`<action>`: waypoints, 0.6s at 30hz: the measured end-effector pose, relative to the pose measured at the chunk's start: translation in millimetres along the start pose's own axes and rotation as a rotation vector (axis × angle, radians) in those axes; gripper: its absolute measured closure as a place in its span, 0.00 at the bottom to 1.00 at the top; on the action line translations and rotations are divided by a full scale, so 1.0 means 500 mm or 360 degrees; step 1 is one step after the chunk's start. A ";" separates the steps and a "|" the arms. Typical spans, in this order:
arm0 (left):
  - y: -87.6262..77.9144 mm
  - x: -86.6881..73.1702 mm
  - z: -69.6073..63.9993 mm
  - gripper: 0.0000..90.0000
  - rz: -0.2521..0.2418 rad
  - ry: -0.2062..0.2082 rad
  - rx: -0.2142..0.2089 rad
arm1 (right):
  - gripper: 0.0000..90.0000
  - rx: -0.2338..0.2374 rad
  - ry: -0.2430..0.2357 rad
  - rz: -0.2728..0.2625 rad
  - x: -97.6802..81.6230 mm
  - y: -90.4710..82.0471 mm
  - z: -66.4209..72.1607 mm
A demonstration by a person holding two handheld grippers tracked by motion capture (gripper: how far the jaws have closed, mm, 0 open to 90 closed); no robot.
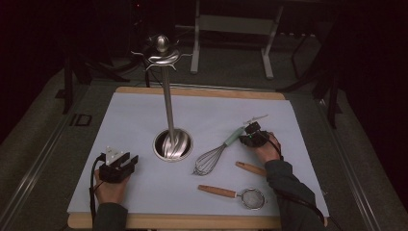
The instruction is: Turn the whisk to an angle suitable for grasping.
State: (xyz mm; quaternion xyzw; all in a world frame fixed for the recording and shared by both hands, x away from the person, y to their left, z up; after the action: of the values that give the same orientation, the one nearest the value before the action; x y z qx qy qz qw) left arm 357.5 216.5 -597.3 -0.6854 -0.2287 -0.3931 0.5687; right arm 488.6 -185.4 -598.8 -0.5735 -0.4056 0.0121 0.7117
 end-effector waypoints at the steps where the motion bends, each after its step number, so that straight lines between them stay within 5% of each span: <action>1: 0.000 0.000 0.001 0.69 0.0000 -0.0001 0.0002 | 0.99 0.0022 0.0020 0.0007 0.013 0.008 0.000; 6: 0.000 0.000 0.000 0.68 0.0000 0.0005 0.0002 | 0.98 0.0021 0.0001 0.0036 0.037 0.024 0.006; 10: 0.000 0.000 0.000 0.68 0.0003 0.0003 0.0005 | 0.95 0.0087 0.0053 0.0038 0.067 0.045 0.034; 18: 0.000 0.000 0.001 0.68 0.0002 -0.0003 0.0004 | 0.88 0.0100 -0.0023 0.0075 0.106 0.072 0.094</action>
State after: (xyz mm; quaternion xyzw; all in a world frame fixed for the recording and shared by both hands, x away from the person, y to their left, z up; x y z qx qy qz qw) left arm 357.5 216.9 -597.4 -0.6853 -0.2292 -0.3917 0.5696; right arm 512.7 -109.6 -598.0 -0.5601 -0.3965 0.0458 0.7259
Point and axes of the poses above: each handheld gripper's, and its own axes: y roughly forward along the jaws, x roughly out of its top, z roughly to its left, the point moved 10 cm from there along y, roughly forward along the jaws, and after that the axes turned 2 degrees about z, right-handed, at the moved point
